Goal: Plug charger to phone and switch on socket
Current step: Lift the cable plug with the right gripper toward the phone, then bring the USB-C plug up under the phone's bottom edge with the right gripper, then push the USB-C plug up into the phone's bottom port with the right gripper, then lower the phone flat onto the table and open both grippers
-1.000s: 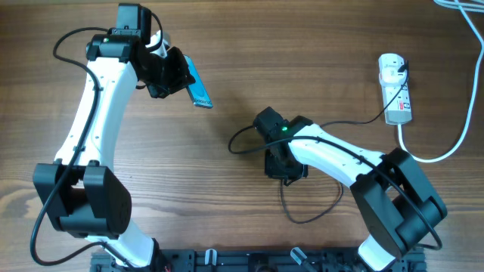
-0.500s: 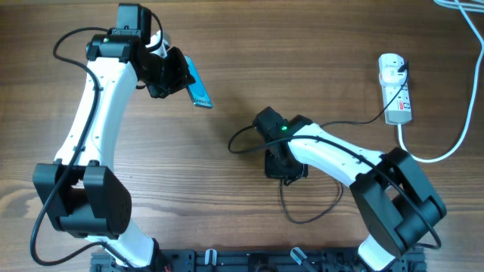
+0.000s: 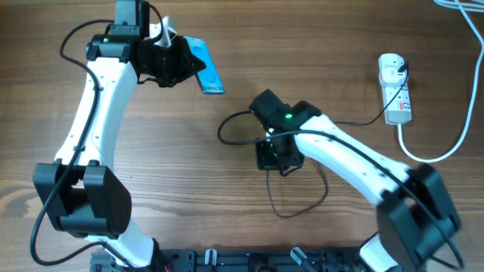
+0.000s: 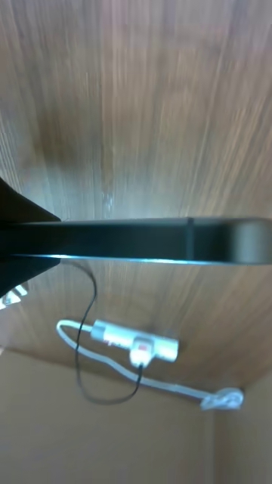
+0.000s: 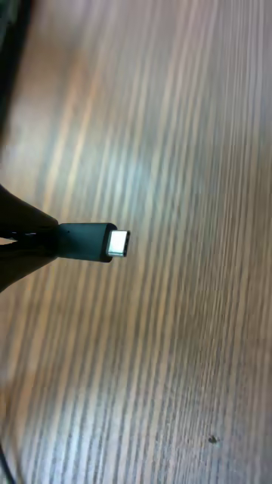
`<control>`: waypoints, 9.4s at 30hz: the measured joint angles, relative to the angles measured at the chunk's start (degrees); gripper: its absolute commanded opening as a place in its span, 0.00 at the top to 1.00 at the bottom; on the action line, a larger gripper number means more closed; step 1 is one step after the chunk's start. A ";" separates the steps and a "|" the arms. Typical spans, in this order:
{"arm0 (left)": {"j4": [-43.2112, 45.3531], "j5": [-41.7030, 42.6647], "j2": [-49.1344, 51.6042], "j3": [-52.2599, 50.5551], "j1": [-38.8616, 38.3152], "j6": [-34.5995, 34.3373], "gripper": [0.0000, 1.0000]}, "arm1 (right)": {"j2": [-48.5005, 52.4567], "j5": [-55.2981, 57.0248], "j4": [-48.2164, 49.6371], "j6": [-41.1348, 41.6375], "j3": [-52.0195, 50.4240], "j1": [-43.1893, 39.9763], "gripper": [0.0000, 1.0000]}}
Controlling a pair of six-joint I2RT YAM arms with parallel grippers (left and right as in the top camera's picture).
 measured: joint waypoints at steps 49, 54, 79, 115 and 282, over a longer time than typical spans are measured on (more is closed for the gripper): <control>6.49 22.45 0.00 0.00 -3.56 13.25 0.96 | -12.48 -8.57 17.88 -0.35 6.16 -3.04 0.95; 6.27 22.45 0.00 0.00 -3.72 13.73 0.96 | -12.48 -9.64 18.32 -0.33 6.16 -3.04 0.96; 6.27 22.03 0.00 0.00 -5.60 15.21 0.96 | -12.48 -8.94 17.62 0.07 6.16 -3.04 0.96; 5.57 21.97 0.00 0.00 -5.60 16.06 0.96 | -12.48 -9.51 17.86 0.07 6.16 -3.02 0.95; 4.33 -41.51 -1.16 -5.31 -13.35 6.56 0.00 | -0.26 6.25 -16.94 -8.55 26.71 -51.76 0.00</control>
